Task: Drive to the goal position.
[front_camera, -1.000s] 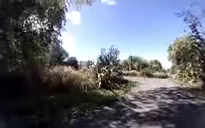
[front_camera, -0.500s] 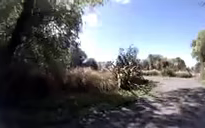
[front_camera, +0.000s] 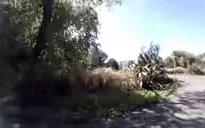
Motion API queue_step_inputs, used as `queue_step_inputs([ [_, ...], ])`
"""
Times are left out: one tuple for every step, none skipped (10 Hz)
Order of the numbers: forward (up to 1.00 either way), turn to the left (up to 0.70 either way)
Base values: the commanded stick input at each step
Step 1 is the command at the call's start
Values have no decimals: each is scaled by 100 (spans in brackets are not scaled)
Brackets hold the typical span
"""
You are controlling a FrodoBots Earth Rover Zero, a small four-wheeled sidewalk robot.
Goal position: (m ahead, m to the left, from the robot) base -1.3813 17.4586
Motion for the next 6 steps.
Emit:
queue_step_inputs([
  [0,85],
  [0,85],
  [0,85],
  [0,85],
  [0,85],
  [0,85],
])
